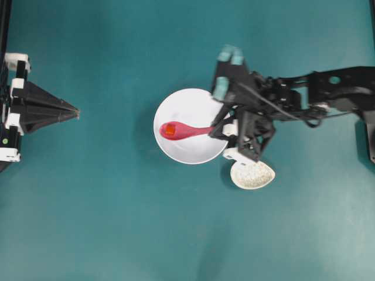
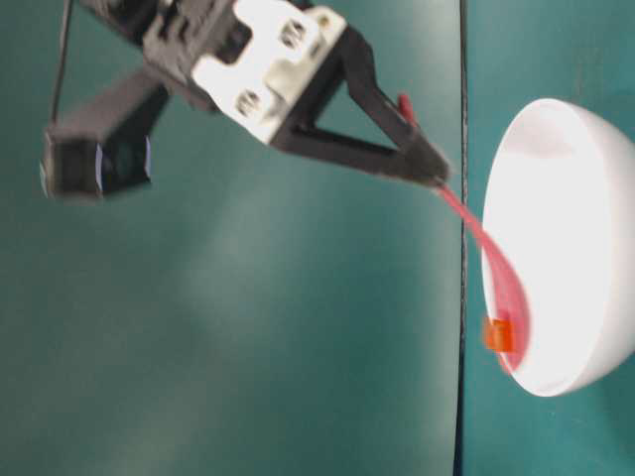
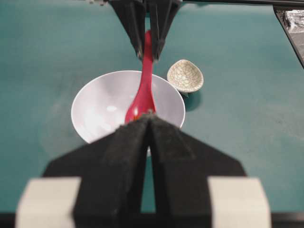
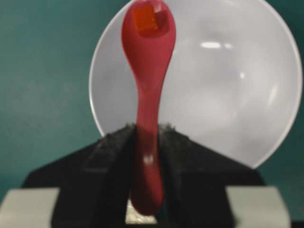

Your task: Grip the spoon and scoop the red block from the bowl with right arm.

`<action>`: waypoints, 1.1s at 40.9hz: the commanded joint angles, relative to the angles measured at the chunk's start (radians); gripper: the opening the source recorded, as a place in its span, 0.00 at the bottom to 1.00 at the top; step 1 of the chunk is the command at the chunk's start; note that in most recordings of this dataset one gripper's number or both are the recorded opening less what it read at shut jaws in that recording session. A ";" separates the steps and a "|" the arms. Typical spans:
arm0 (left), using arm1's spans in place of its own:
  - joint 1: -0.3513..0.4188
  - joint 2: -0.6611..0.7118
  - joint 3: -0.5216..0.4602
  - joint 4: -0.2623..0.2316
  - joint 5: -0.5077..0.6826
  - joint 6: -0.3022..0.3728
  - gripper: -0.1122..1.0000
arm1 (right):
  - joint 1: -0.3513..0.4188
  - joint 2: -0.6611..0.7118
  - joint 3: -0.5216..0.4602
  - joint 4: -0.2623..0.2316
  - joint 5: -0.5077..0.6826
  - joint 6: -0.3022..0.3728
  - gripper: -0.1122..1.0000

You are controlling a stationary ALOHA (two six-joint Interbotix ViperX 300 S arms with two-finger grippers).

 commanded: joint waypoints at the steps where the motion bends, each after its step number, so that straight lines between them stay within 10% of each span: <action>1: -0.003 0.005 -0.025 0.002 -0.005 0.000 0.10 | 0.002 -0.089 0.023 0.000 -0.066 0.020 0.32; 45: -0.003 -0.015 -0.031 0.002 0.072 0.005 0.10 | -0.017 -0.314 0.035 -0.012 -0.054 0.029 0.32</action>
